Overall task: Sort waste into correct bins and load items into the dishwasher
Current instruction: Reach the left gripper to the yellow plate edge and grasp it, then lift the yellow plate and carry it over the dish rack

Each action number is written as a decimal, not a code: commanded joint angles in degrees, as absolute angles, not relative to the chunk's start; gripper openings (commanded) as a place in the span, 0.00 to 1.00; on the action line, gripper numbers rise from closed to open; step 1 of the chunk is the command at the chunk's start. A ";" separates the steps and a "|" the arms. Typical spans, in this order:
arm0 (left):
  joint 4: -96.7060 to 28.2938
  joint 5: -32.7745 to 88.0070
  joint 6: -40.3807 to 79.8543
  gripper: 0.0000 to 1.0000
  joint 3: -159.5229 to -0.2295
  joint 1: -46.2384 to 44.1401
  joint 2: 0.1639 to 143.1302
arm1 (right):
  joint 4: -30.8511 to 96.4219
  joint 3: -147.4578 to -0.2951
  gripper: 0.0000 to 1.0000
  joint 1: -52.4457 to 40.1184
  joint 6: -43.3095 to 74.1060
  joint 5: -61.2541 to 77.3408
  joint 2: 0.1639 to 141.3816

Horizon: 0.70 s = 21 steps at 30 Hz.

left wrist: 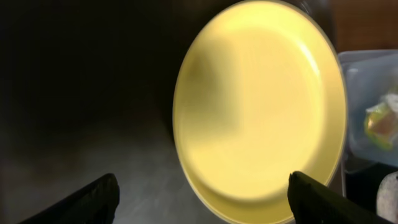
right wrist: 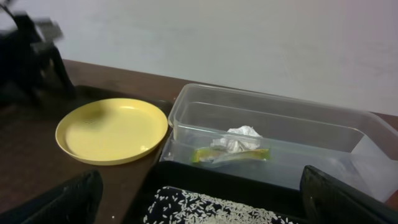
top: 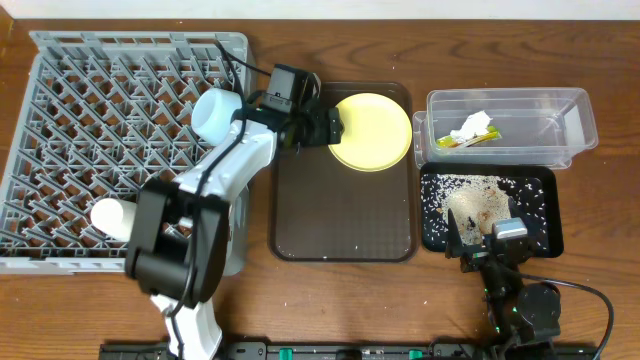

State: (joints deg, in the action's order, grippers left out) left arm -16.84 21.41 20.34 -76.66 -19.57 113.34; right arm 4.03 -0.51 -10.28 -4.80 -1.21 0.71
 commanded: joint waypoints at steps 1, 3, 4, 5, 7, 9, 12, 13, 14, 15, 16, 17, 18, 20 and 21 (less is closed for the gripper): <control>-14.76 27.51 24.84 0.80 -78.02 -18.85 117.34 | 4.10 -0.30 0.99 -9.72 -4.12 -1.02 0.38; -14.11 27.51 25.93 0.73 -78.02 -18.76 118.24 | 4.10 -0.30 0.99 -9.72 -4.12 -1.02 0.38; -13.74 27.49 26.04 0.72 -78.02 -18.72 118.67 | 4.10 -0.30 0.99 -9.72 -4.12 -1.02 0.38; -13.63 27.49 26.04 0.70 -78.02 -18.72 118.96 | 4.10 -0.30 0.99 -9.72 -4.12 -1.02 0.38; -13.39 27.51 26.06 0.64 -78.02 -18.72 119.66 | 4.10 -0.30 0.99 -9.72 -4.12 -1.02 0.38; -13.41 27.94 26.11 0.61 -78.02 -18.72 120.62 | 4.10 -0.30 0.99 -9.72 -4.12 -1.02 0.38; -13.52 29.52 28.05 0.55 -77.97 -18.72 122.04 | 4.10 -0.30 0.99 -9.72 -4.12 -1.02 0.38; -13.34 30.33 28.49 0.52 -77.97 -18.72 122.50 | 4.10 -0.30 0.99 -9.72 -4.12 -1.02 0.38; -13.26 30.85 28.77 0.48 -77.97 -18.72 122.98 | 4.10 -0.30 0.99 -9.72 -4.12 -1.02 0.38; -13.19 31.11 29.23 0.45 -77.97 -18.72 123.35 | 4.10 -0.30 0.99 -9.72 -4.12 -1.02 0.38; -13.13 31.48 30.06 0.42 -77.97 -18.72 124.03 | 4.10 -0.30 0.99 -9.72 -4.12 -1.02 0.38; -13.04 32.03 30.83 0.40 -77.97 -18.72 124.49 | 4.10 -0.30 0.99 -9.72 -4.12 -1.02 0.38; -12.75 32.73 31.03 0.40 -77.97 -18.72 125.19 | 4.12 -0.30 0.99 -9.72 -4.12 -1.02 0.38; -12.27 33.71 31.70 0.39 -77.97 -18.79 126.26 | 4.10 -0.30 0.99 -9.72 -4.12 -1.02 0.38; -12.27 33.69 32.38 0.38 -77.97 -18.79 126.82 | 4.10 -0.30 0.99 -9.72 -4.12 -1.02 0.38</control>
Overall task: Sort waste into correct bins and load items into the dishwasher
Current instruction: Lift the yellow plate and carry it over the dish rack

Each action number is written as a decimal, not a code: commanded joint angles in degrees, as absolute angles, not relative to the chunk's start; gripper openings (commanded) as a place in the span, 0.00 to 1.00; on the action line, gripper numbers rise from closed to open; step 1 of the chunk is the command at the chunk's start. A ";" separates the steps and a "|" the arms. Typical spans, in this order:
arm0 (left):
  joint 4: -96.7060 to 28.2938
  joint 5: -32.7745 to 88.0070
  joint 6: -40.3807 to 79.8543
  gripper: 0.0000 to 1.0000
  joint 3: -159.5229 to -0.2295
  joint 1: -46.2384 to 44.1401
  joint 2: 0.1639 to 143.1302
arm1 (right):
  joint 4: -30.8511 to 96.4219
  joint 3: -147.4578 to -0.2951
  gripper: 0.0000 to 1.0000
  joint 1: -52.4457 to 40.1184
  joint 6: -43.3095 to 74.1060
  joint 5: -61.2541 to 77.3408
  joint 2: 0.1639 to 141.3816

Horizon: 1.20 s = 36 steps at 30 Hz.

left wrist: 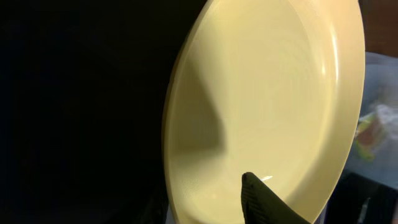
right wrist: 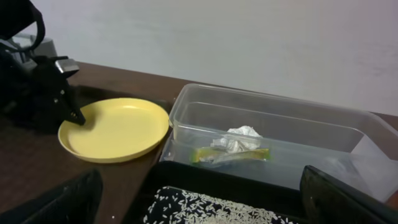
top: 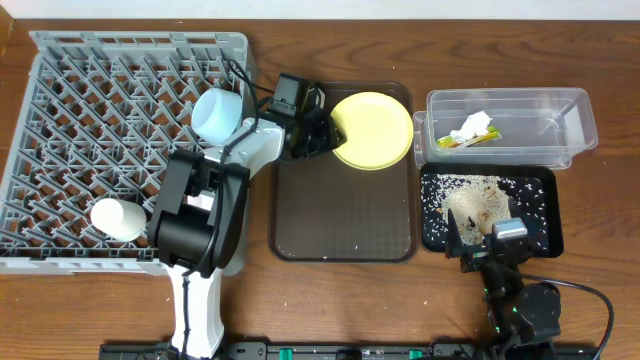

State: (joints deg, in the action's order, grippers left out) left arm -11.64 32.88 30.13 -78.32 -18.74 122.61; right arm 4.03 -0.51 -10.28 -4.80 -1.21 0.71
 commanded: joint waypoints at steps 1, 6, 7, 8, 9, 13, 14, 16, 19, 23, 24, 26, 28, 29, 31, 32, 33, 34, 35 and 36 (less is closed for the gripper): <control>-12.21 33.69 32.97 0.36 -77.97 -18.76 127.17 | 4.10 -0.30 0.99 -9.72 -4.12 -1.02 0.38; -11.62 33.85 33.19 0.19 -77.97 -18.74 128.51 | 4.10 -0.30 0.99 -9.72 -4.12 -1.02 0.38; -11.35 33.89 32.93 0.14 -77.97 -18.70 128.51 | 4.10 -0.30 0.99 -9.72 -4.12 -1.02 0.38; -10.98 33.98 32.86 0.12 -77.97 -18.70 128.44 | 4.10 -0.30 0.99 -9.72 -4.10 -1.02 0.38; -10.94 34.11 32.86 0.09 -77.97 -18.65 128.27 | 4.10 -0.30 0.99 -9.72 -4.12 -1.02 0.38; -11.00 35.31 32.62 0.08 -78.00 -17.47 125.86 | 4.10 -0.30 0.99 -9.72 -4.12 -1.02 0.38; -11.09 35.62 32.64 0.08 -78.00 -16.88 124.46 | 4.10 -0.30 0.99 -9.72 -4.12 -1.02 0.38; -12.01 35.59 32.29 0.08 -78.00 -15.31 120.53 | 4.10 -0.30 0.99 -9.72 -4.12 -1.02 0.38; -15.29 34.44 28.21 0.08 -78.00 -12.21 112.46 | 4.10 -0.30 0.99 -9.72 -4.12 -1.02 0.38; -23.97 25.78 22.15 0.08 -78.00 -7.84 100.99 | 4.10 -0.30 0.99 -9.72 -4.12 -1.02 0.38; -26.28 23.83 20.38 0.08 -78.00 -6.35 97.86 | 4.10 -0.30 0.99 -9.72 -4.12 -1.02 0.38; -29.50 22.48 17.65 0.08 -78.00 -3.60 93.21 | 4.10 -0.30 0.99 -9.72 -4.12 -1.02 0.38; -33.47 19.46 16.67 0.08 -77.97 0.25 88.77 | 4.10 -0.30 0.99 -9.72 -4.12 -1.02 0.38; -35.44 17.41 16.43 0.08 -77.97 2.44 86.98 | 4.10 -0.30 0.99 -9.72 -4.12 -1.02 0.38; -38.63 13.10 15.20 0.08 -77.97 7.49 84.07 | 4.10 -0.30 0.99 -9.72 -4.12 -1.02 0.38; -39.51 11.84 14.06 0.08 -77.95 9.82 83.26 | 4.10 -0.30 0.99 -9.72 -4.12 -1.02 0.38; -39.90 11.22 12.95 0.08 -77.95 11.75 82.89 | 4.10 -0.30 0.99 -9.72 -4.12 -1.02 0.38; -40.07 10.96 11.33 0.07 -77.95 13.87 82.70 | 4.10 -0.30 0.99 -9.72 -4.12 -1.02 0.38; -40.03 10.83 9.80 0.08 -77.82 15.79 82.72 | 4.10 -0.30 0.99 -9.72 -4.12 -1.02 0.38; -39.57 10.79 8.54 0.08 -77.54 17.50 82.87 | 4.10 -0.30 0.99 -9.72 -4.12 -1.02 0.38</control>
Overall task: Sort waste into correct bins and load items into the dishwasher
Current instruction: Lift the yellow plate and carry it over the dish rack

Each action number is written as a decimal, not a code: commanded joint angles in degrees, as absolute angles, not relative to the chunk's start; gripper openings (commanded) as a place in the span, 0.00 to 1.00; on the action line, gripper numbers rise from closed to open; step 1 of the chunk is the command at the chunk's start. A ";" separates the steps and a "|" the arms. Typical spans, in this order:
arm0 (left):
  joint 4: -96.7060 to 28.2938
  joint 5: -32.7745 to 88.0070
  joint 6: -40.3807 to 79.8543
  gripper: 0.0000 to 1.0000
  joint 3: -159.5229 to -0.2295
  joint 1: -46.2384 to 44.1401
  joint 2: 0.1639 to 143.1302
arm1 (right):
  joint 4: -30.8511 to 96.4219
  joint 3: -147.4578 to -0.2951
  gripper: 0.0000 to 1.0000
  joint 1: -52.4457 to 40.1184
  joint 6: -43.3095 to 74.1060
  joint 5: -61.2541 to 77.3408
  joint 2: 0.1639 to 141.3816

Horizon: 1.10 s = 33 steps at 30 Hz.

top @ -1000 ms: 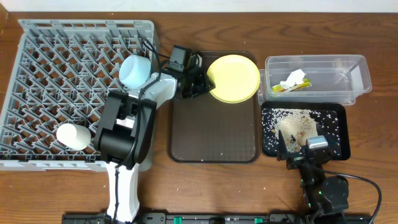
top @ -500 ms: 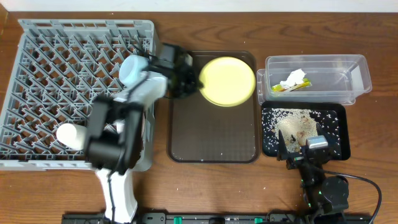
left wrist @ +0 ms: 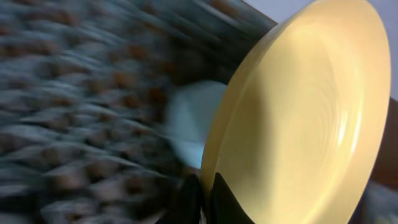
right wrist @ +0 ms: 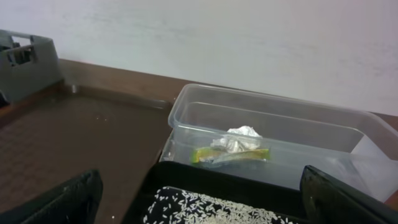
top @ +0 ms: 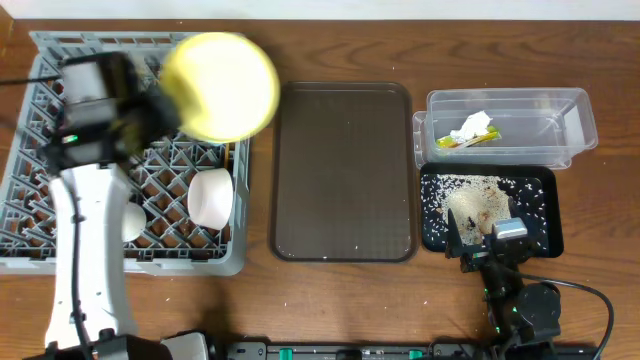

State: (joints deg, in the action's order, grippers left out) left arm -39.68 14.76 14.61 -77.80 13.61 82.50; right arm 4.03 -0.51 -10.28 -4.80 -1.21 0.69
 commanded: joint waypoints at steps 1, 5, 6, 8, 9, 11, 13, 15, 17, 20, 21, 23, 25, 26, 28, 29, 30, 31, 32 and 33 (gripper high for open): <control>-38.87 10.17 7.46 0.08 -77.23 18.85 83.11 | 4.10 -0.30 0.99 -9.72 -4.12 -1.02 0.38; -37.56 -1.37 3.33 0.08 -76.93 20.95 84.53 | 4.10 -0.30 0.99 -9.72 -4.12 -1.02 0.38; -37.23 -3.95 1.45 0.08 -76.93 20.93 84.79 | 4.10 -0.30 0.99 -9.72 -4.12 -1.02 0.38; -36.77 -7.16 -0.93 0.08 -76.93 20.93 85.08 | 4.10 -0.30 0.99 -9.72 -4.12 -1.02 0.38; -36.36 -8.14 -1.43 0.08 -76.93 20.93 85.10 | 4.10 -0.30 0.99 -9.72 -4.12 -1.02 0.38; -35.14 -10.15 -1.78 0.08 -76.93 20.93 85.10 | 4.10 -0.30 0.99 -9.72 -4.12 -1.02 0.38; -33.95 -12.08 -2.87 0.08 -76.93 20.82 85.19 | 4.10 -0.30 0.99 -9.72 -4.12 -1.02 0.38; -33.41 -12.99 -4.86 0.08 -76.93 20.75 85.27 | 4.10 -0.30 0.99 -9.72 -4.12 -1.02 0.38; -33.61 -13.19 -6.81 0.07 -76.93 20.58 85.43 | 4.10 -0.30 0.99 -9.72 -4.12 -1.02 0.38; -33.87 -15.22 -8.14 0.08 -76.75 19.29 85.69 | 4.10 -0.30 0.99 -9.72 -4.12 -1.02 0.38; -33.85 -16.95 -8.16 0.08 -76.60 18.48 85.73 | 4.10 -0.30 0.99 -9.72 -4.12 -1.02 0.38; -33.67 -21.15 -8.78 0.08 -76.14 16.60 85.73 | 4.10 -0.30 0.99 -9.72 -4.12 -1.02 0.38; -33.32 -24.71 -9.45 0.08 -75.85 14.46 85.73 | 4.10 -0.30 0.99 -9.72 -4.12 -1.02 0.38; -33.28 -26.17 -9.45 0.08 -75.81 13.32 85.73 | 4.10 -0.30 0.99 -9.72 -4.12 -1.02 0.38; -33.26 -29.32 -9.87 0.07 -75.81 11.07 85.73 | 4.10 -0.30 0.99 -9.72 -4.12 -1.02 0.38; -33.28 -31.00 -10.33 0.07 -75.81 9.96 85.73 | 4.10 -0.30 0.99 -9.72 -4.12 -1.02 0.38; -33.28 -33.15 -10.74 0.08 -75.75 8.88 85.73 | 4.10 -0.30 0.99 -9.72 -4.12 -1.02 0.38; -33.21 -35.94 -10.72 0.08 -75.61 7.88 85.73 | 4.10 -0.30 0.99 -9.72 -4.12 -1.02 0.38; -33.08 -38.39 -10.72 0.08 -75.42 7.05 85.73 | 4.10 -0.30 0.99 -9.72 -4.12 -1.02 0.38; -32.93 -40.18 -10.76 0.08 -75.16 6.35 85.73 | 4.10 -0.30 0.99 -9.72 -4.12 -1.02 0.38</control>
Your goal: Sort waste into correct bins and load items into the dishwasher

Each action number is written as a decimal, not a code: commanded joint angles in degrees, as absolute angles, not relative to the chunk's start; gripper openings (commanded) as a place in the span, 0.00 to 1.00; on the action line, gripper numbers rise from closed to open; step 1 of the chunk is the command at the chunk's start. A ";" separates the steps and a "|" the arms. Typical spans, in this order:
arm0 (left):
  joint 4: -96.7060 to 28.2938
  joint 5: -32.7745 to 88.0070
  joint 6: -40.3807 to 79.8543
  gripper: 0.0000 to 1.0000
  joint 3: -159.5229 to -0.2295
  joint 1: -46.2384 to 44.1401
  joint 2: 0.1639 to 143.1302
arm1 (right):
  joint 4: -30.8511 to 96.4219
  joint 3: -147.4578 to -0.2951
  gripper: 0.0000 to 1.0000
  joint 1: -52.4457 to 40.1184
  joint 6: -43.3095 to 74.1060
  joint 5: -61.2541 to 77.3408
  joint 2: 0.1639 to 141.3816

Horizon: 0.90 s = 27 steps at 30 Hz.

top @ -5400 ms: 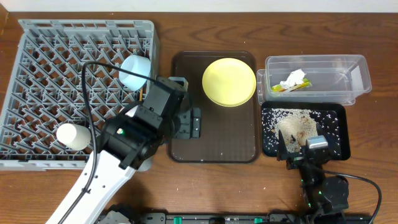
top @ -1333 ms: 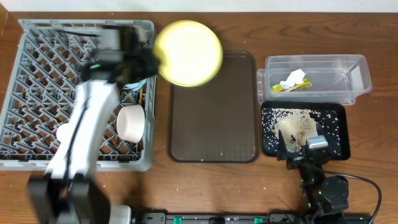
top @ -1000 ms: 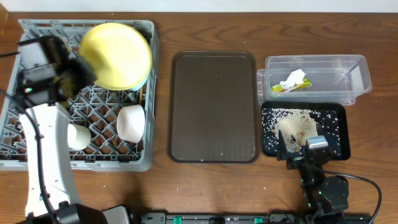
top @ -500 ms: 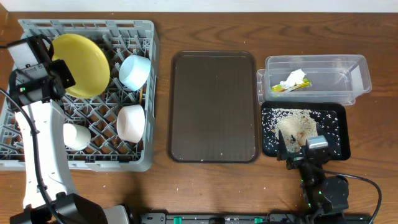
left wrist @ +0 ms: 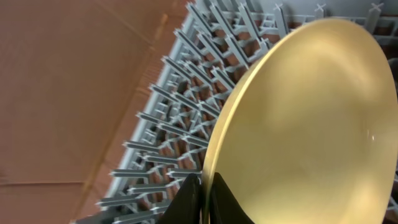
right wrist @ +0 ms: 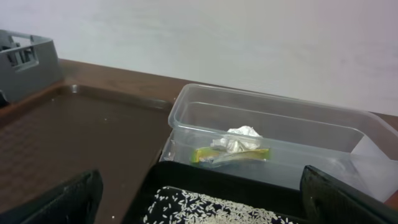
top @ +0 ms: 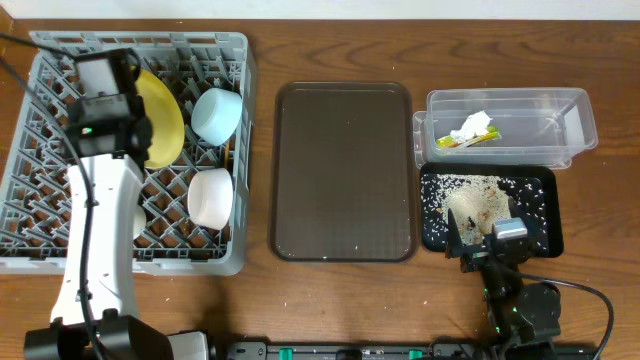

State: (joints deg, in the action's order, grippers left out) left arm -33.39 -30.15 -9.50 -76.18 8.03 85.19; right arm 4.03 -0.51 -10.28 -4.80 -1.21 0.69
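Observation:
A yellow plate (top: pixel 162 118) stands on edge among the tines of the grey dishwasher rack (top: pixel 40 235), toward its back. My left gripper (left wrist: pixel 204 194) is shut on the plate's (left wrist: pixel 305 124) rim, one finger on each face. A pale blue bowl (top: pixel 216 113) and a white cup (top: pixel 211 196) lie in the rack to the plate's right. My right gripper (right wrist: pixel 199 205) stands open near the table's front edge, over the black bin (top: pixel 550 235) of rice, nothing between its fingers.
A brown tray (top: pixel 344 170) lies bare in the middle. Behind the black bin is a clear bin (top: pixel 575 125) holding a crumpled tissue and a wrapper (right wrist: pixel 231 149). Another white cup is partly hidden under my left arm.
The left gripper has carried the yellow plate from above the rack's back right corner down and left; the plate now stands on edge between the tines. The right arm has not moved.
The plate lay flat at the back of the brown tray with my left gripper open beside it. Then the fingers were round its rim. Later the plate was held up over the rack, the tray left bare, and now it stands in the rack.

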 commanded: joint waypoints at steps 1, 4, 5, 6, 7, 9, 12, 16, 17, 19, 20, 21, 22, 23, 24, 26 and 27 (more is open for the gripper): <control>-32.67 -41.58 -10.92 0.08 -74.81 5.76 85.73 | 4.10 -0.30 0.99 -9.72 -4.12 -1.02 0.38; -31.75 -43.24 -10.94 0.07 -73.36 5.04 85.73 | 4.10 -0.30 0.99 -9.72 -4.12 -1.02 0.38; -31.16 -43.16 -10.92 0.08 -72.79 5.06 85.73 | 4.10 -0.30 0.99 -9.72 -4.12 -1.02 0.38; -30.57 -43.24 -10.94 0.08 -72.23 5.06 85.73 | 4.10 -0.30 0.99 -9.72 -4.10 -1.02 0.38; -29.50 -43.77 -10.96 0.08 -71.75 5.06 85.80 | 4.10 -0.30 0.99 -9.72 -4.12 -1.02 0.38; -27.77 -44.45 -12.73 0.07 -71.24 5.08 86.00 | 4.10 -0.30 0.99 -9.72 -4.12 -1.02 0.38; -26.74 -44.40 -15.42 0.07 -71.24 4.91 86.89 | 4.10 -0.30 0.99 -9.72 -4.12 -1.02 0.38; -26.87 -44.18 -15.14 0.08 -71.13 4.62 88.01 | 4.10 -0.30 0.99 -9.72 -4.12 -1.02 0.38; -26.85 -44.18 -14.83 0.08 -71.11 4.62 88.25 | 4.10 -0.30 0.99 -9.72 -4.12 -1.02 0.38; -26.83 -44.18 -11.60 0.08 -71.11 4.78 88.36 | 4.10 -0.30 0.99 -9.72 -4.12 -1.02 0.38; -26.83 -44.16 -9.78 0.08 -71.11 5.13 88.36 | 4.10 -0.30 0.99 -9.72 -4.12 -1.02 0.38; -26.83 -44.05 -7.68 0.13 -71.11 5.63 88.33 | 4.10 -0.30 0.99 -9.72 -4.12 -1.02 0.38; -26.92 -43.53 -5.80 0.16 -71.11 6.20 88.33 | 4.10 -0.30 0.99 -9.72 -4.12 -1.02 0.38; -27.62 -41.08 -3.27 0.17 -71.13 7.31 88.29 | 4.10 -0.30 0.99 -9.72 -4.12 -1.02 0.38; -28.38 -38.02 -1.32 0.17 -71.13 8.49 88.20 | 4.10 -0.30 0.99 -9.72 -4.12 -1.02 0.38; -30.48 -27.51 4.47 0.25 -71.16 12.49 87.94 | 4.10 -0.30 0.99 -9.72 -4.12 -1.02 0.38; -31.07 -20.80 7.33 0.27 -71.16 15.22 87.85 | 4.10 -0.30 0.99 -9.72 -4.12 -1.02 0.38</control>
